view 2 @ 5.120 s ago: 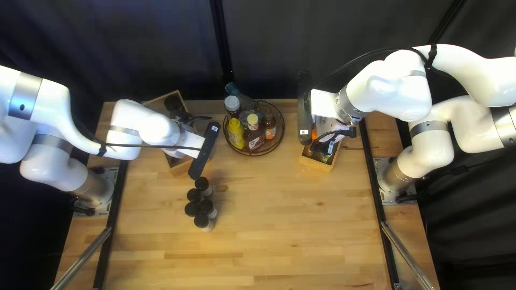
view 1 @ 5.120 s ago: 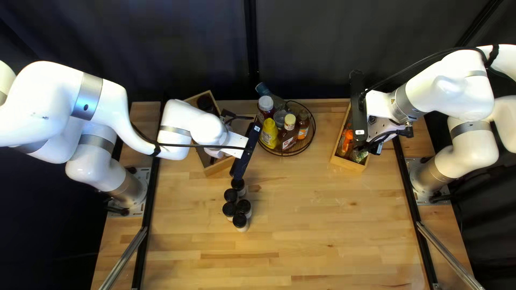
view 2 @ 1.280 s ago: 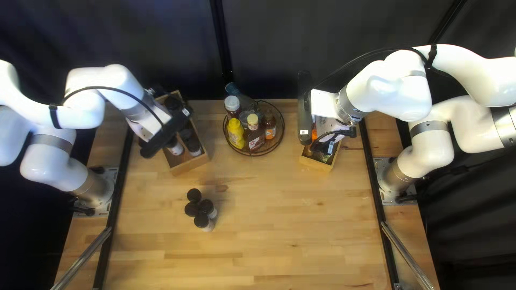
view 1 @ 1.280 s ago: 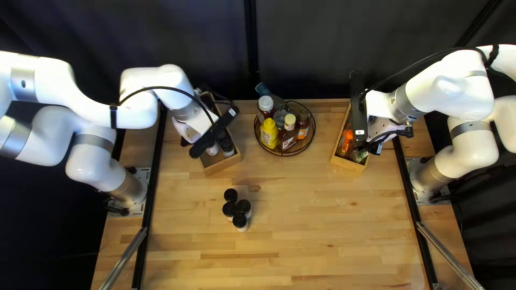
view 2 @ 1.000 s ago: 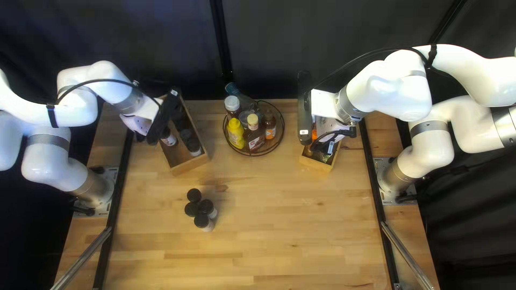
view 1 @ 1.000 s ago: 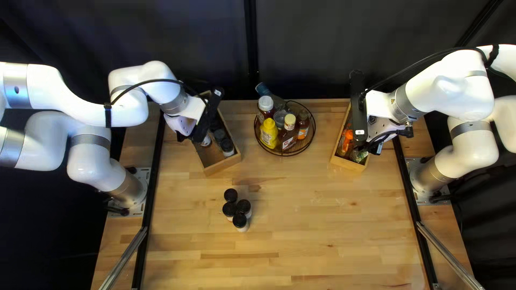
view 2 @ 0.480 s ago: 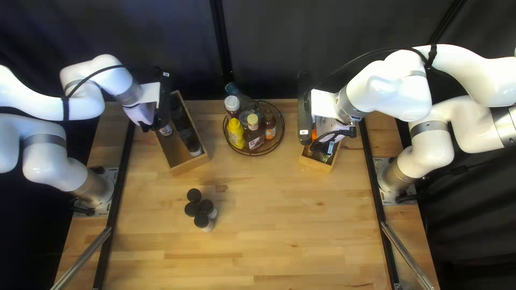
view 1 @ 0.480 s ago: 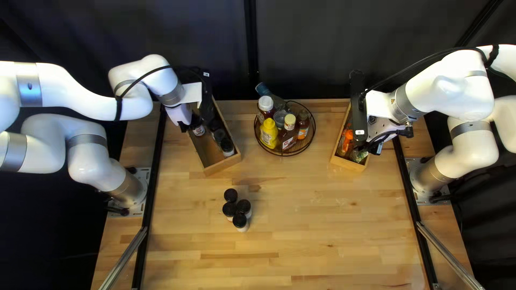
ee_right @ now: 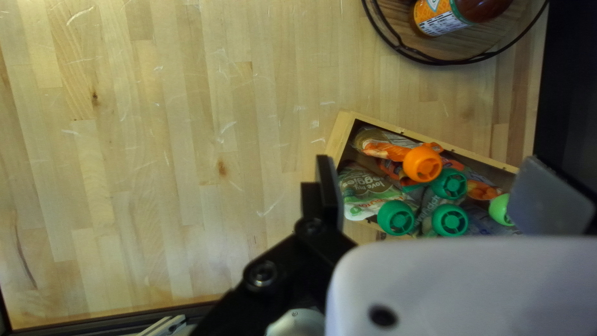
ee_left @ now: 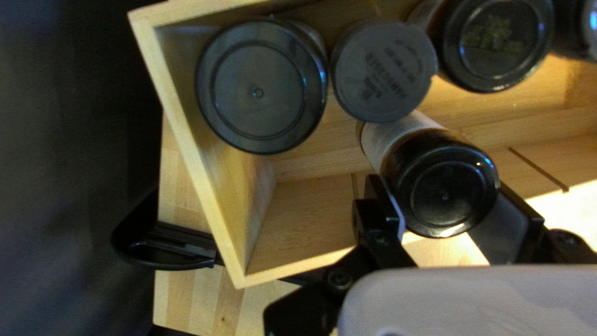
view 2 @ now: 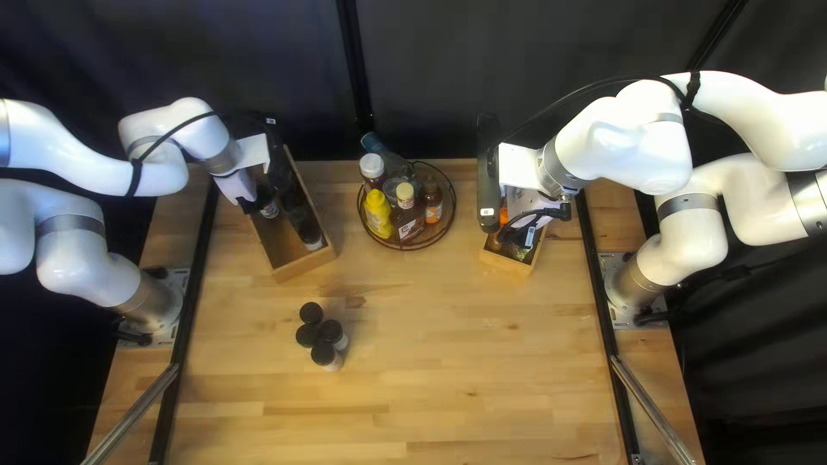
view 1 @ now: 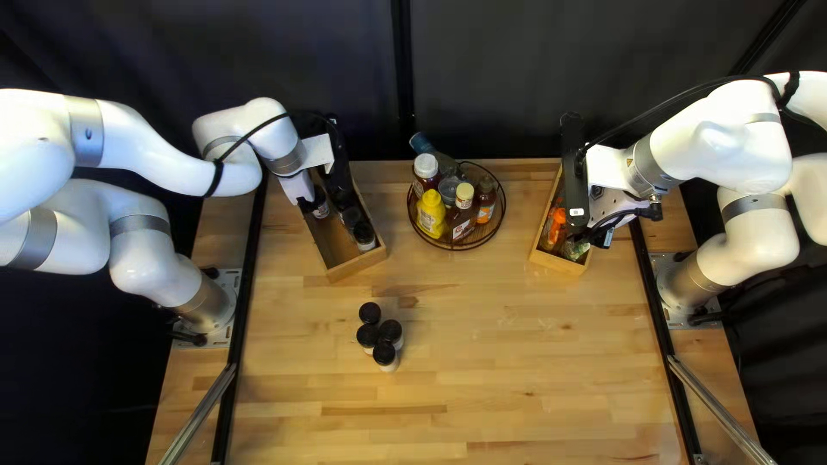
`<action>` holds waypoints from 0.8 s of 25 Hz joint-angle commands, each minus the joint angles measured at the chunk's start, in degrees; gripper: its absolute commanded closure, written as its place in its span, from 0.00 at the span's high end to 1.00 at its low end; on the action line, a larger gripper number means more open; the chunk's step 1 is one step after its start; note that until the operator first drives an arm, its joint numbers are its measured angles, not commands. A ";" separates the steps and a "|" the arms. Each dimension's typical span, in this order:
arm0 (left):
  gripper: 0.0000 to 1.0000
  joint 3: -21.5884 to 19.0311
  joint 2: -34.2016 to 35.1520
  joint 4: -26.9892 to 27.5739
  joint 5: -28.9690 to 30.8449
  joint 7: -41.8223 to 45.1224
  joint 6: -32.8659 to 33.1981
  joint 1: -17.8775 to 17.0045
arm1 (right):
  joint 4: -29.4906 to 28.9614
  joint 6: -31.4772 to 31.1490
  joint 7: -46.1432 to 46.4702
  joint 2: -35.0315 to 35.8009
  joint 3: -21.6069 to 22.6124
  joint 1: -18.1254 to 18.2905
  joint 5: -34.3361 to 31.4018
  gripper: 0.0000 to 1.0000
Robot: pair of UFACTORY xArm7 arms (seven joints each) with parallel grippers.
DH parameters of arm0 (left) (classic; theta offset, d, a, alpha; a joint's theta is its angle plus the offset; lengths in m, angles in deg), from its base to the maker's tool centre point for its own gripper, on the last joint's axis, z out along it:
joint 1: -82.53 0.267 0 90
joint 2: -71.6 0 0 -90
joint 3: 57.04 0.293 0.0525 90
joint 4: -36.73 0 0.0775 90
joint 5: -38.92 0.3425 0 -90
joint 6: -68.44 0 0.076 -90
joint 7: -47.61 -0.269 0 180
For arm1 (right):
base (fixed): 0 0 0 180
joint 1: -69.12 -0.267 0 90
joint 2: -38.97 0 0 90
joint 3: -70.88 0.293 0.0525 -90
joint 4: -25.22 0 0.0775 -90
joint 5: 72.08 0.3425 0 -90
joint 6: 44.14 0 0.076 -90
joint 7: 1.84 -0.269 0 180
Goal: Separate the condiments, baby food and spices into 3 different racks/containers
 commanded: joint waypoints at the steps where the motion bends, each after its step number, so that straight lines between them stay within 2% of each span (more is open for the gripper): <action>1: 1.00 -0.14 0.33 0.09 -0.48 0.15 -0.42 -0.28 | 0.00 0.00 0.00 0.00 0.00 0.00 0.00 1.00; 5: 1.00 -2.40 3.80 0.82 -1.31 1.63 -4.37 -1.29 | 0.00 0.00 0.00 0.00 0.00 0.00 0.00 1.00; 10: 1.00 -6.90 9.00 2.75 -4.85 2.49 -11.40 -6.08 | 0.00 0.00 0.00 0.00 0.00 0.00 0.00 1.00; 12: 1.00 -9.12 9.81 4.21 -7.71 1.38 -14.02 -10.64 | 0.00 0.00 0.00 0.00 0.00 0.00 0.00 1.00; 17: 1.00 -10.95 8.76 6.45 -13.13 -5.00 -15.75 -20.41 | 0.00 0.00 0.00 0.00 0.00 0.00 0.00 1.00; 20: 1.00 -12.29 6.58 7.08 -14.28 -8.24 -14.96 -24.61 | 0.00 0.00 0.00 0.00 0.00 0.00 0.00 1.00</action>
